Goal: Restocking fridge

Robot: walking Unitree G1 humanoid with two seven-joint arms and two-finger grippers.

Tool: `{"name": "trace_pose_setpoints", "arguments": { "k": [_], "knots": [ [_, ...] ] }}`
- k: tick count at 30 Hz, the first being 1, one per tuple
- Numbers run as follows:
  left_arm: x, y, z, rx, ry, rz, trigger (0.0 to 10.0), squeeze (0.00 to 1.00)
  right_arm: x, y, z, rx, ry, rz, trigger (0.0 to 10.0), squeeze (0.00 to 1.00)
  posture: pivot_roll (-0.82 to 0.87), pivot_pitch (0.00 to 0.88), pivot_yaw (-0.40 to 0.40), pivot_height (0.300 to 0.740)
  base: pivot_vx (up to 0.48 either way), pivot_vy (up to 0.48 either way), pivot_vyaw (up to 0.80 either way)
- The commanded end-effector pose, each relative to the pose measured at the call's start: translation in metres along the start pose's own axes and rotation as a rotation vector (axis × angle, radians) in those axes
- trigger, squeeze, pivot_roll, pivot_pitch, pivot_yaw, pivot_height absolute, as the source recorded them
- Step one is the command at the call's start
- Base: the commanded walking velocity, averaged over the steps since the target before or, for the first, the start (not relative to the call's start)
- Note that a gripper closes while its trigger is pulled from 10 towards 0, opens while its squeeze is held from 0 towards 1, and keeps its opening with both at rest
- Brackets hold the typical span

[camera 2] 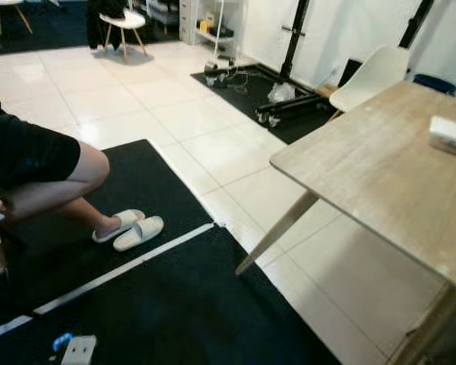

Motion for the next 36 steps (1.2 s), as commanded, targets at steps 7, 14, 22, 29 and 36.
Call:
{"name": "trace_pose_setpoints", "arguments": {
  "k": [7, 14, 22, 29, 36],
  "knots": [
    [-0.014, 0.005, -0.012, 0.016, 0.001, -0.033, 10.0, 0.0, -0.001, 0.0, 0.001, -0.003, -0.003, 0.001, 10.0, 0.0, 0.03, 0.0, -0.06, 0.74, 0.262, 0.0, 0.0],
    [-0.019, 0.008, -0.022, 0.029, 0.001, -0.041, 10.0, 0.0, -0.001, 0.0, -0.001, 0.0, -0.001, -0.001, 10.0, 0.0, 0.04, 0.0, -0.058, 0.74, 0.257, 0.0, 0.0],
    [-0.019, 0.009, -0.025, 0.041, 0.004, -0.044, 10.0, 0.0, 0.001, 0.0, -0.001, 0.004, 0.002, 0.003, 10.0, 0.0, 0.04, 0.0, -0.059, 0.74, 0.0, 0.0, 0.0],
    [-0.015, 0.006, -0.017, 0.032, 0.007, -0.04, 10.0, 0.0, 0.001, 0.0, 0.0, 0.004, 0.002, 0.004, 10.0, 0.0, 0.04, 0.0, -0.062, 0.74, 0.0, 0.0, 0.0],
    [-0.012, 0.003, -0.003, 0.018, 0.01, -0.039, 10.0, 0.0, 0.0, 0.0, 0.0, 0.003, 0.006, -0.001, 10.0, 0.0, 0.04, 0.0, -0.067, 0.74, 0.0, 0.0, 0.0]
  ]
}}
Point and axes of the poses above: a point about 5 cm out from each wrist's last joint towards the gripper, its own y axis pointing back from the gripper into the wrist, its own x axis along the axis of the wrist's last joint, z = x × y, the point moved 1 cm from there along -y, pointing out of the wrist towards the gripper, and after that the axes turned 8 degrees about -y, right-handed, at the moved point
